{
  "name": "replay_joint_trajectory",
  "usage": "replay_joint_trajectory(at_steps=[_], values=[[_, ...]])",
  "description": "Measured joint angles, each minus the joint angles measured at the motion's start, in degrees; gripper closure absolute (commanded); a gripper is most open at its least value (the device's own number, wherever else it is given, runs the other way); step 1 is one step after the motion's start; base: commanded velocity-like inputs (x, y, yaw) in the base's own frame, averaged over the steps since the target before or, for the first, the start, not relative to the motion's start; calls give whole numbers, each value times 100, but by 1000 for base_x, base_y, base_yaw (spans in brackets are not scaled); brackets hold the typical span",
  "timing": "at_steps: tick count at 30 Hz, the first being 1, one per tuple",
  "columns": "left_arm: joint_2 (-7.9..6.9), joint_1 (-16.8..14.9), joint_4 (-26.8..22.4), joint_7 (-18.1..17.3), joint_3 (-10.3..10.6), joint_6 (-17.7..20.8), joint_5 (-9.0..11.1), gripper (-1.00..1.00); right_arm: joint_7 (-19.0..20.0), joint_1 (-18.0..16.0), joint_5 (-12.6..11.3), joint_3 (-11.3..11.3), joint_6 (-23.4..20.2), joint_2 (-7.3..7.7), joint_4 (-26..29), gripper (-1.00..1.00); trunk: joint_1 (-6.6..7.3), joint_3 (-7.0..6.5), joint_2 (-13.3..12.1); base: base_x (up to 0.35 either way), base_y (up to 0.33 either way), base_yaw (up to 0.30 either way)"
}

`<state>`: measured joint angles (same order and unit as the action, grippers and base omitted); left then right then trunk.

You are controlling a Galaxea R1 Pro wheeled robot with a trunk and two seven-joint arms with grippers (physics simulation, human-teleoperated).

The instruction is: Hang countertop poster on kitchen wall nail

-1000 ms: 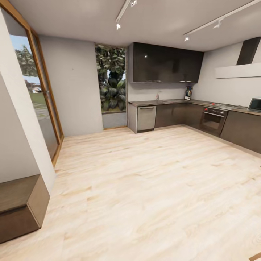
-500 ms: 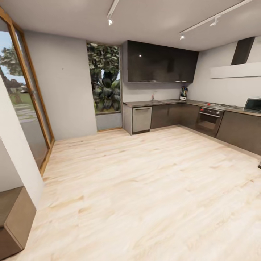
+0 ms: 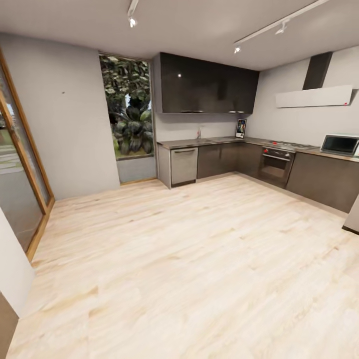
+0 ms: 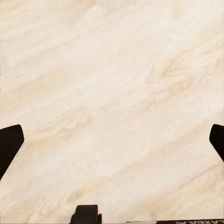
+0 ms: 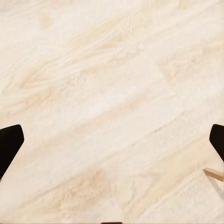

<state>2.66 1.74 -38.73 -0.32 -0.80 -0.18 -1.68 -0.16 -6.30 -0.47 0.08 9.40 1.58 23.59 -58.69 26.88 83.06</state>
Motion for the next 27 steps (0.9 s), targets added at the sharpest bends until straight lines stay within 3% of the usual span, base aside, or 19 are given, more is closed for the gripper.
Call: replay_joint_trajectory(at_steps=[27], values=[[-36,0,-4,0,0,-6,1,-100,0,0,-1,0,8,0,0,-100,0,0,0,336,0,0]])
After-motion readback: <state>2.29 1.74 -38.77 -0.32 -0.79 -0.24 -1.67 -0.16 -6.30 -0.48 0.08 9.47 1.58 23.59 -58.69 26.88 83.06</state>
